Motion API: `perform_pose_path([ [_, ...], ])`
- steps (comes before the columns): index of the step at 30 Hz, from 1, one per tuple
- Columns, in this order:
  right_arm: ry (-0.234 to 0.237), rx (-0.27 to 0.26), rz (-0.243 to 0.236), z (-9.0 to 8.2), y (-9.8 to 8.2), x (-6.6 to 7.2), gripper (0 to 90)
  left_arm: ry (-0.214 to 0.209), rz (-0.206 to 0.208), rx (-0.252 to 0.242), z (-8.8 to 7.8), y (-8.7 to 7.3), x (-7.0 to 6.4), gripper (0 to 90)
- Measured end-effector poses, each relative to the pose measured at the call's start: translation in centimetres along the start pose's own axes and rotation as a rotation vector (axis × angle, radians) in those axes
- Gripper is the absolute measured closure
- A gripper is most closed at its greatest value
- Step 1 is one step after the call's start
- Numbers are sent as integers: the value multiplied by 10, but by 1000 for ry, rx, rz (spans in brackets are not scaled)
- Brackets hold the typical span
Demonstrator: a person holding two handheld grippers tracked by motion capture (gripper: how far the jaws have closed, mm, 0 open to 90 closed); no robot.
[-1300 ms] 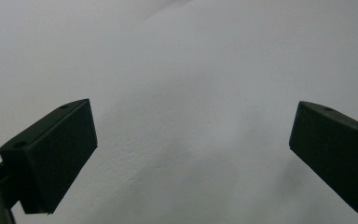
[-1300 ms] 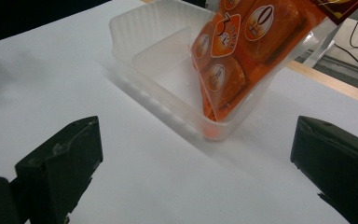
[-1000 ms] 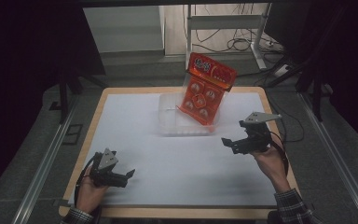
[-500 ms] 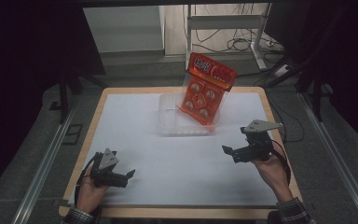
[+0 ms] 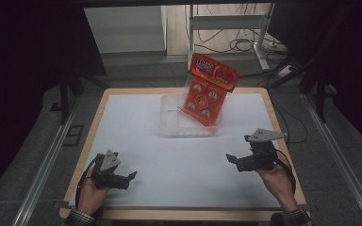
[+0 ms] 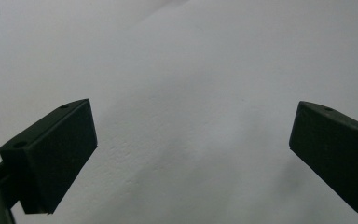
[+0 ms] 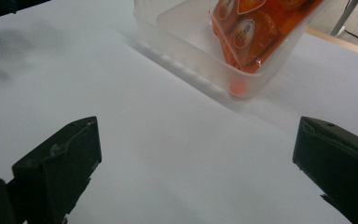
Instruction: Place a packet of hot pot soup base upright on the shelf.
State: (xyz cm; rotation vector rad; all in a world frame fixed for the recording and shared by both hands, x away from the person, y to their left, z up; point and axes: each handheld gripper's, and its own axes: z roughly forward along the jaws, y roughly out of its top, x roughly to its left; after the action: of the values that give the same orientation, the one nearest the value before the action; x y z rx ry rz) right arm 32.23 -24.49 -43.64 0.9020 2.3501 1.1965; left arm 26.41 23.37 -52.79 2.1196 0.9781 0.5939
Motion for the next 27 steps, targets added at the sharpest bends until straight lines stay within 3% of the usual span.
perform_pose_path([
  [10, 0, 20, 1, 3, -16, 1, 11, 1, 7, 4, 1, 0, 0, 3],
  [19, 11, 32, 40, 7, -28, -3, 9, 0, 14, 8, 1, 0, -1, 3],
  [27, 33, 65, 46, 15, -38, -7, 0, -2, 29, 19, 3, 0, -1, 2],
])
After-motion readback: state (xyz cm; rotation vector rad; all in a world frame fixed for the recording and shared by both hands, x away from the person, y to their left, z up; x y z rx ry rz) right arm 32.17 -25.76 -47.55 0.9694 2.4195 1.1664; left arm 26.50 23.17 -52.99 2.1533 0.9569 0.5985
